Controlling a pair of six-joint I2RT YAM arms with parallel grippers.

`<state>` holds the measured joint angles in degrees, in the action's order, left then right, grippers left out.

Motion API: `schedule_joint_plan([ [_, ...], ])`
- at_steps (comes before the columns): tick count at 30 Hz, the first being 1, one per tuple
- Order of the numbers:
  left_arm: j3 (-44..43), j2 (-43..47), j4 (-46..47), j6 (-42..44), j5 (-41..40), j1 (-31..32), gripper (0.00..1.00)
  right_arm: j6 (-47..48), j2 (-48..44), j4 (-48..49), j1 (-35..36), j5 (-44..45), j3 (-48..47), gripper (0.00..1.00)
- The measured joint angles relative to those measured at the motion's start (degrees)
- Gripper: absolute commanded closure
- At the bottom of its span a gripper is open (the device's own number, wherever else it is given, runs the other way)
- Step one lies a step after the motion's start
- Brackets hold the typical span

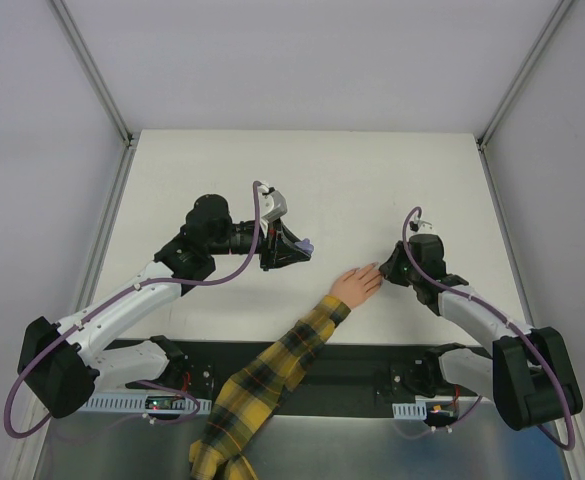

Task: Paint the nails

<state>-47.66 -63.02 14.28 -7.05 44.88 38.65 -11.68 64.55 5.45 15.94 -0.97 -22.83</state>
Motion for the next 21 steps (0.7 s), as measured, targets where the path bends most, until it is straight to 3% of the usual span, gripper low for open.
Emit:
schedule_joint_plan([
  [21,0.00,-0.50,0.00,-0.55,0.09,0.00,1.00,0.22,0.74,0.37,0.11,0.13,0.00,0.99],
])
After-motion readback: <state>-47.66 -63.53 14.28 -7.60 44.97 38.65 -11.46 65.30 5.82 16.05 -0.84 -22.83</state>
